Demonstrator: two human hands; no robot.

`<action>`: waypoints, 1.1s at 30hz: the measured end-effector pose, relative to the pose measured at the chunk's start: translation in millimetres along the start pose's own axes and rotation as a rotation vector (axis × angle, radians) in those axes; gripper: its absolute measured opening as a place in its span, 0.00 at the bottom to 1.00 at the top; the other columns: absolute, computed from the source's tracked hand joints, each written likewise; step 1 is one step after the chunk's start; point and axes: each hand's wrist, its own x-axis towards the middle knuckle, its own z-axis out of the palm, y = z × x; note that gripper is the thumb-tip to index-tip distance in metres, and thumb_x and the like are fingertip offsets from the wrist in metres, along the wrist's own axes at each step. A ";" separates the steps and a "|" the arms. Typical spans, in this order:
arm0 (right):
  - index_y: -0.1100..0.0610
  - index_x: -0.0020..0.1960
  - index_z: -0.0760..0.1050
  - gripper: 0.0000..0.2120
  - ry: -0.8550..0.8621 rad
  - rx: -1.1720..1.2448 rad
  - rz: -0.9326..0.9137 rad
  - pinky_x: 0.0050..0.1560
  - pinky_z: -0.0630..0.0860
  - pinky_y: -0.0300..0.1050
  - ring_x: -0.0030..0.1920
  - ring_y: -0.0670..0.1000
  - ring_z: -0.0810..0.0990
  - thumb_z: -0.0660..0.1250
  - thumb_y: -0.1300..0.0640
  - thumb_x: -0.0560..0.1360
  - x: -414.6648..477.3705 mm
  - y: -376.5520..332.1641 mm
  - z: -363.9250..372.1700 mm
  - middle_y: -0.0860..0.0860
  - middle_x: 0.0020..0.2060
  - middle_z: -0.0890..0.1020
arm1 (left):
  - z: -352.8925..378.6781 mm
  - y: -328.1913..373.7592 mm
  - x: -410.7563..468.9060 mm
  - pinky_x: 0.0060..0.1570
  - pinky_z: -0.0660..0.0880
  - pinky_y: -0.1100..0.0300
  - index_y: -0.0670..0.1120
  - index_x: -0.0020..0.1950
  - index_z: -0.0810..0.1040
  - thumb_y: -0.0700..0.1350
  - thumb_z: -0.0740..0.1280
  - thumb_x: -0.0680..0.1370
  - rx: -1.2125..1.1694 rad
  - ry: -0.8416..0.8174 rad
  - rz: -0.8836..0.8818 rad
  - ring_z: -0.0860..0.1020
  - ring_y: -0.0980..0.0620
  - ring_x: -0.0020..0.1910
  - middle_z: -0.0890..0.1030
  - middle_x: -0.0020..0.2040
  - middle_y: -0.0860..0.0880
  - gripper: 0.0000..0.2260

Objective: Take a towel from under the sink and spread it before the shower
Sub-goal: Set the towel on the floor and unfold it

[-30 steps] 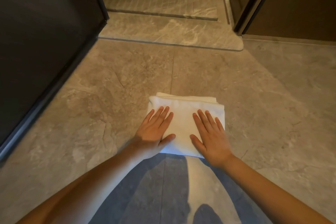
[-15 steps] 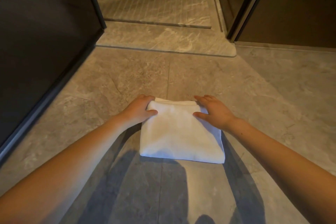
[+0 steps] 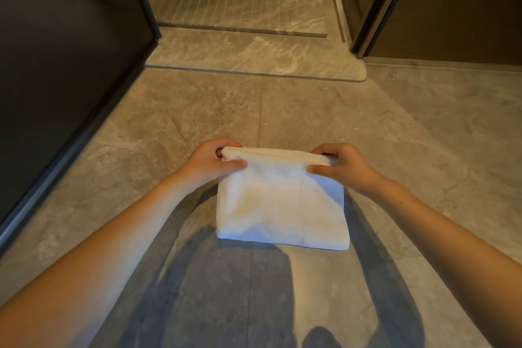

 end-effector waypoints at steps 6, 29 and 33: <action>0.55 0.45 0.84 0.06 0.056 0.270 0.011 0.40 0.76 0.34 0.42 0.44 0.82 0.78 0.58 0.69 -30.7 -20.1 -10.8 0.48 0.41 0.85 | -1.9 17.9 -25.2 0.37 0.76 0.67 0.49 0.49 0.82 0.43 0.77 0.70 -0.068 0.022 0.040 0.81 0.59 0.42 0.83 0.43 0.55 0.09; 0.56 0.48 0.84 0.09 -0.178 0.325 0.094 0.44 0.77 0.34 0.42 0.45 0.83 0.77 0.62 0.68 -211.8 -34.7 52.5 0.49 0.43 0.85 | 28.8 -9.6 -202.4 0.41 0.73 0.72 0.57 0.48 0.83 0.50 0.79 0.62 0.124 -0.292 -0.023 0.81 0.61 0.46 0.84 0.46 0.57 0.15; 0.56 0.48 0.84 0.10 -0.219 0.307 0.112 0.47 0.76 0.33 0.45 0.45 0.83 0.78 0.63 0.68 -226.3 -18.1 75.0 0.48 0.44 0.86 | 44.5 -33.6 -223.0 0.42 0.70 0.74 0.63 0.47 0.81 0.55 0.77 0.62 0.198 -0.309 -0.031 0.79 0.64 0.46 0.83 0.46 0.63 0.15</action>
